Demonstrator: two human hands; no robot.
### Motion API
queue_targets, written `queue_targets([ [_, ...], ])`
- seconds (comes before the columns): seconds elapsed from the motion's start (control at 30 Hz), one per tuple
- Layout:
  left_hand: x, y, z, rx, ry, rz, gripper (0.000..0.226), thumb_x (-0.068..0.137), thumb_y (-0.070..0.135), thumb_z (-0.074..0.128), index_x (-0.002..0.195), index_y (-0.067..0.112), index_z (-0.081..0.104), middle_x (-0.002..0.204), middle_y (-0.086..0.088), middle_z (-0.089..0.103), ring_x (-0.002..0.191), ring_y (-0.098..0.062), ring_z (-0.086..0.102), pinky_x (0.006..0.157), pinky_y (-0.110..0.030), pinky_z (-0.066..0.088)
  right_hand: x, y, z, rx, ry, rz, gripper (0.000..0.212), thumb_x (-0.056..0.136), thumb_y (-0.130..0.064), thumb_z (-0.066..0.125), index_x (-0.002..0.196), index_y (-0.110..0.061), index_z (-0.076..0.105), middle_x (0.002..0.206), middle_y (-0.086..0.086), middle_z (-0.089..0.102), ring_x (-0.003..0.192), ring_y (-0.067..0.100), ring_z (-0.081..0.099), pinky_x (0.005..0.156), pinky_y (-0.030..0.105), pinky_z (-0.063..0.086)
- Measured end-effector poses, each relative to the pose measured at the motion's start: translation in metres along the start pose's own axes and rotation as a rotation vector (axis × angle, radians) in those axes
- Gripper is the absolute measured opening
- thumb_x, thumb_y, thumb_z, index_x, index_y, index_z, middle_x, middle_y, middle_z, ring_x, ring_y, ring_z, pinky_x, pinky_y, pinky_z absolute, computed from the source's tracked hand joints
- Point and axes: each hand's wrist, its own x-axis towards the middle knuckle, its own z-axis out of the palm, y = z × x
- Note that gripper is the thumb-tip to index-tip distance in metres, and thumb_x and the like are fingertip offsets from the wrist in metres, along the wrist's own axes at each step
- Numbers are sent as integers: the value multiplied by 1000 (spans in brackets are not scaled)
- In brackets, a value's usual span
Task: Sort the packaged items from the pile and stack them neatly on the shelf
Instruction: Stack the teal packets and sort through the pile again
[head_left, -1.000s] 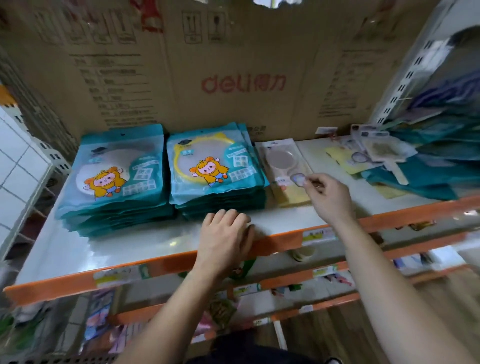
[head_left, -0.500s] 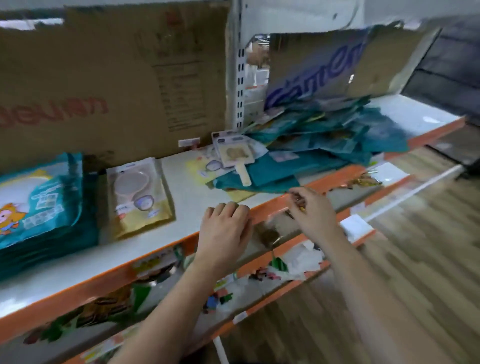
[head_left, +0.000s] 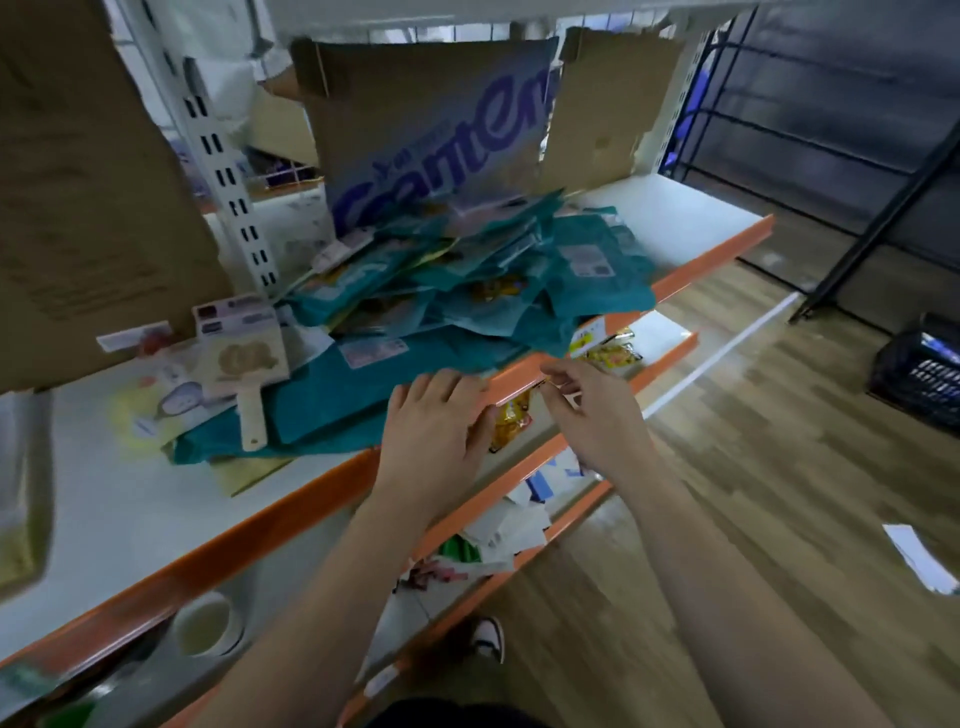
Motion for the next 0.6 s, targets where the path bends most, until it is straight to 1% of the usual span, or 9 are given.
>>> queue_targets([
  [0.1, 48, 11, 24, -27, 77, 37, 29, 94, 36, 49, 106, 14, 64, 103, -6, 66, 92, -29, 61, 81, -42, 47, 37, 30, -14, -20, 12, 9, 26, 93, -17, 59, 118, -12, 66, 107, 5, 67, 94, 19, 62, 86, 35, 51],
  [0.13, 66, 15, 32, -32, 100, 47, 30, 94, 36, 49, 107, 14, 65, 104, -7, 67, 93, -30, 61, 81, -42, 47, 51, 40, -20, -29, 29, 7, 25, 92, -15, 60, 116, -11, 67, 106, 5, 66, 93, 21, 63, 86, 36, 51],
  [0.23, 116, 25, 52, -47, 156, 59, 30, 93, 35, 49, 106, 13, 66, 105, -7, 66, 93, -30, 60, 82, -41, 45, 90, 64, -38, -44, 60, 20, 24, 91, -13, 61, 114, -9, 68, 105, 5, 67, 92, 21, 64, 84, 28, 47],
  [0.33, 158, 32, 66, -35, 209, 90, 30, 92, 35, 50, 105, 14, 66, 104, -6, 65, 94, -30, 60, 82, -40, 44, 129, 88, -52, -73, 60, 51, 25, 92, -17, 61, 114, -11, 69, 106, 7, 68, 92, 22, 65, 83, 30, 48],
  [0.43, 192, 35, 78, -4, 189, 93, 30, 92, 35, 50, 106, 14, 67, 106, -7, 67, 98, -32, 61, 84, -42, 45, 164, 108, -60, -84, 56, 85, 26, 91, -19, 59, 115, -15, 69, 106, 7, 68, 93, 24, 64, 82, 33, 51],
  [0.5, 207, 38, 84, -2, 157, 81, 30, 93, 35, 50, 107, 14, 66, 107, -6, 66, 101, -31, 61, 85, -43, 46, 183, 121, -63, -92, 33, 115, 26, 92, -19, 57, 116, -15, 68, 106, 7, 67, 94, 25, 64, 82, 32, 49],
  [0.6, 222, 40, 93, -12, 146, 80, 27, 94, 33, 51, 106, 14, 65, 106, -6, 66, 100, -31, 61, 85, -42, 46, 208, 140, -64, -81, 4, 151, 28, 93, -19, 57, 118, -15, 66, 110, 7, 66, 96, 25, 63, 82, 30, 46],
])
